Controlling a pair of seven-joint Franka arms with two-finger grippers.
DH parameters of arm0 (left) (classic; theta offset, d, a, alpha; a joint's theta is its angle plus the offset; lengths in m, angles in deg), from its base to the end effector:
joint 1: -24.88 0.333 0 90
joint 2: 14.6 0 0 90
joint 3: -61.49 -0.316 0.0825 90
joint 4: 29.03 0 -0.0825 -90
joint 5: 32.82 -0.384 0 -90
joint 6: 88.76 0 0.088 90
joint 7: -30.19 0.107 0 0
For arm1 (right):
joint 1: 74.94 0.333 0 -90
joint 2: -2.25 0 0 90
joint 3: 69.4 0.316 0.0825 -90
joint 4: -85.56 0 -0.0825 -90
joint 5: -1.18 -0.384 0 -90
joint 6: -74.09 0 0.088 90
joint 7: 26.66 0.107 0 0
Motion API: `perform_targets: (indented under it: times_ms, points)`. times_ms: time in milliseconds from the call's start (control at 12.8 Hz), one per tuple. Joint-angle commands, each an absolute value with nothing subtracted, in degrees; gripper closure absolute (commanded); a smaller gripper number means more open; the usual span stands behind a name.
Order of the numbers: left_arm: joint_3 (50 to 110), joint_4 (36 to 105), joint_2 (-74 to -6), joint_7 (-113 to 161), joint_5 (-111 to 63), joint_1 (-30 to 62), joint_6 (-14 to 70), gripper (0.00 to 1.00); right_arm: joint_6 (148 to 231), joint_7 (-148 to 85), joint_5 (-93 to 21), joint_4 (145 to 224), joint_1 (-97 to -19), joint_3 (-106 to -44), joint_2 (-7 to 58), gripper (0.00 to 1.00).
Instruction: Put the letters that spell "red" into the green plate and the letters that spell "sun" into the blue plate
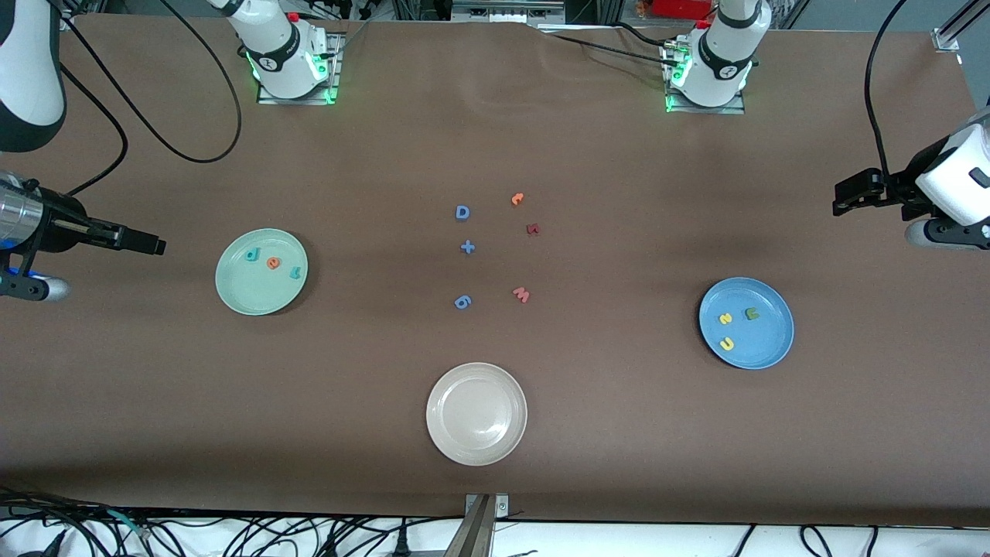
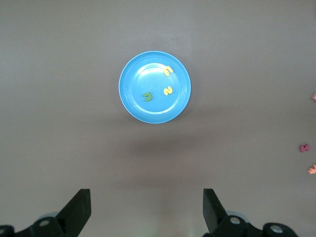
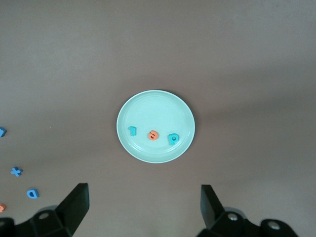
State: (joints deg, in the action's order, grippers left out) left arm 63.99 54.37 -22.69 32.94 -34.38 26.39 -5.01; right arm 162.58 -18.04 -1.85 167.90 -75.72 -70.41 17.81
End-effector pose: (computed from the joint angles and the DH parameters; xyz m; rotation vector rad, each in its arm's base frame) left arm 0.5849 -0.0051 0.5890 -3.1139 0.0999 0.2110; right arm 0.6252 -0.0124 0.5244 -3.0795 0.2847 0.2585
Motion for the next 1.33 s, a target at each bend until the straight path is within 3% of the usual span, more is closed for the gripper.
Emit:
perform_targets:
  times_ms: [0, 1249]
  points:
    - [63.7, 52.5, -23.6, 33.3, -32.6, 26.3, -5.3, 0.0, 164.5, -20.3, -0.7, 171.4, -76.8, -69.0, 15.0, 0.0]
    - [63.7, 52.5, -23.6, 33.3, -32.6, 26.4, -5.3, 0.0, 164.1, -20.0, -1.2, 168.9, -76.6, -69.2, 16.8, 0.0]
